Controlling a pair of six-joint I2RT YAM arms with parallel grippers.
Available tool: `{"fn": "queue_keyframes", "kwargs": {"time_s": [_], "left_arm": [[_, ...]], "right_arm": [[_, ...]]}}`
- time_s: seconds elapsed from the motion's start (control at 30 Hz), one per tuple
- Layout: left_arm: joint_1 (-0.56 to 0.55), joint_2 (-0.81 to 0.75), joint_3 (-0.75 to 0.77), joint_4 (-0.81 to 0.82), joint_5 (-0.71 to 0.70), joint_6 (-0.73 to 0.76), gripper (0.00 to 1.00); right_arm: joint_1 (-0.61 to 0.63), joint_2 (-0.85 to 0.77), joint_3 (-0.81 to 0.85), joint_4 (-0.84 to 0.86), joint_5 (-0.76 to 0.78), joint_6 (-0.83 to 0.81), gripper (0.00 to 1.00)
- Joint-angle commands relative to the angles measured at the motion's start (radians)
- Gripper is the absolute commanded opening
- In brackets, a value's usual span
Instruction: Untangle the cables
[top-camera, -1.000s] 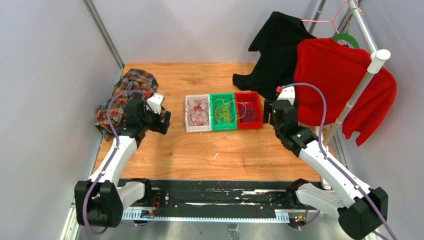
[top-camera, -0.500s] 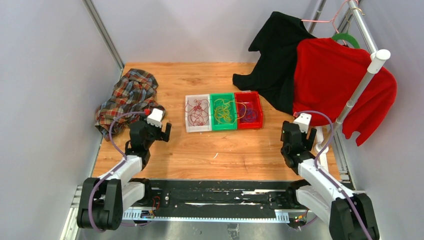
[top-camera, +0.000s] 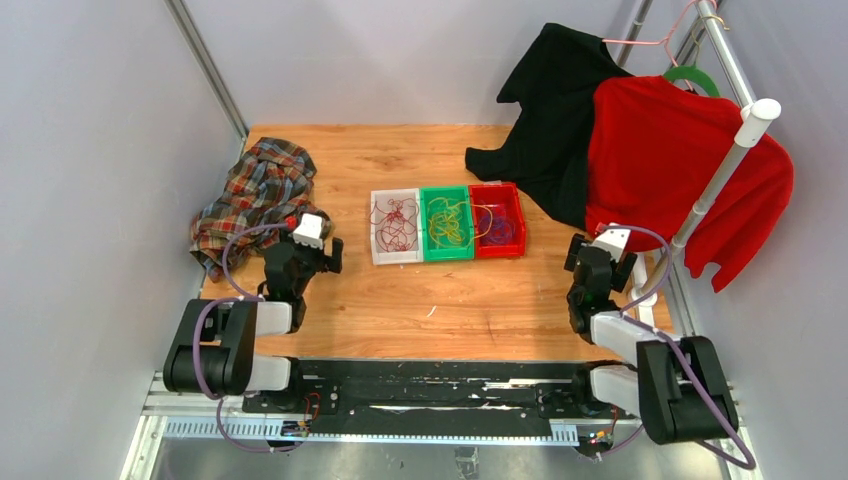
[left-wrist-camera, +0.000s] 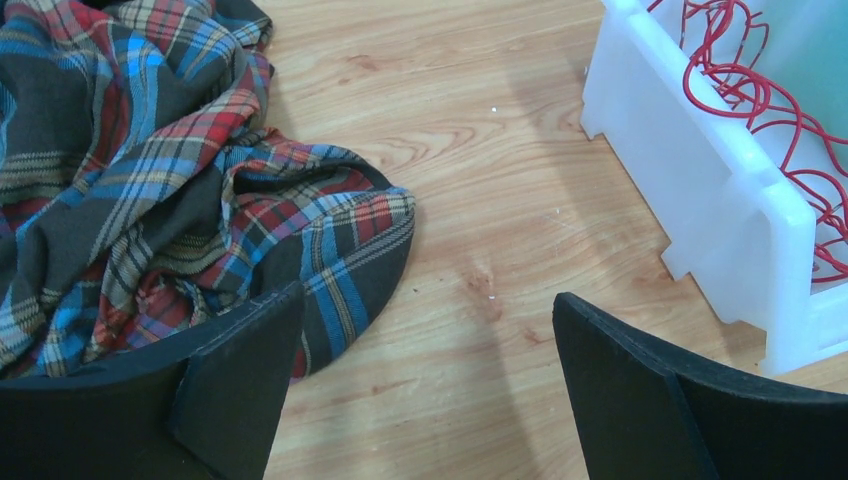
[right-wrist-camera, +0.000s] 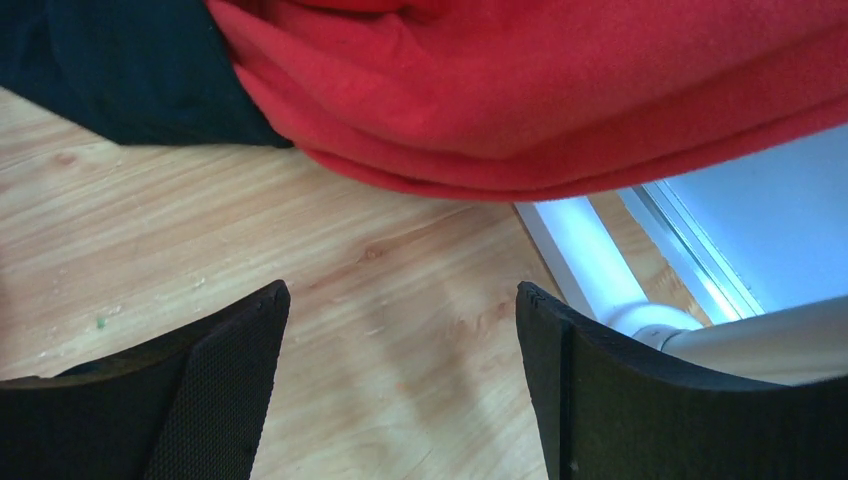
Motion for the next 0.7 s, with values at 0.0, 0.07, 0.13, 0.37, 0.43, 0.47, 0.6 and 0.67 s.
{"fn": "queue_keyframes", "kwargs": {"time_s": [0.0, 0.07, 0.13, 0.37, 0.43, 0.47, 0.6, 0.67], "left_arm": [[0.006, 0.043, -0.049, 0.249, -0.024, -0.026, 0.98], [0.006, 0.027, -0.039, 0.199, -0.026, -0.020, 0.98], [0.006, 0.034, -0.031, 0.197, -0.042, -0.034, 0.98], [0.006, 0.034, -0.029, 0.196, -0.078, -0.047, 0.98], [0.006, 0.033, -0.029, 0.193, -0.077, -0.049, 0.98], [0.006, 0.033, -0.028, 0.195, -0.076, -0.050, 0.98], [0.006, 0.033, -0.028, 0.194, -0.077, -0.049, 0.98], [0.006, 0.033, -0.028, 0.195, -0.077, -0.049, 0.98]], "right_arm": [[-0.075, 0.084, -0.014, 0.229, -0.102, -0.019, 0.83], [-0.080, 0.141, -0.006, 0.288, -0.220, -0.074, 0.83], [-0.080, 0.231, 0.026, 0.291, -0.389, -0.135, 0.83], [-0.059, 0.265, 0.024, 0.352, -0.365, -0.171, 0.84], [-0.059, 0.275, 0.013, 0.387, -0.373, -0.177, 0.84], [-0.058, 0.278, 0.014, 0.391, -0.372, -0.179, 0.84], [-0.058, 0.276, 0.015, 0.388, -0.373, -0.179, 0.84], [-0.059, 0.276, 0.014, 0.390, -0.373, -0.179, 0.84]]}}
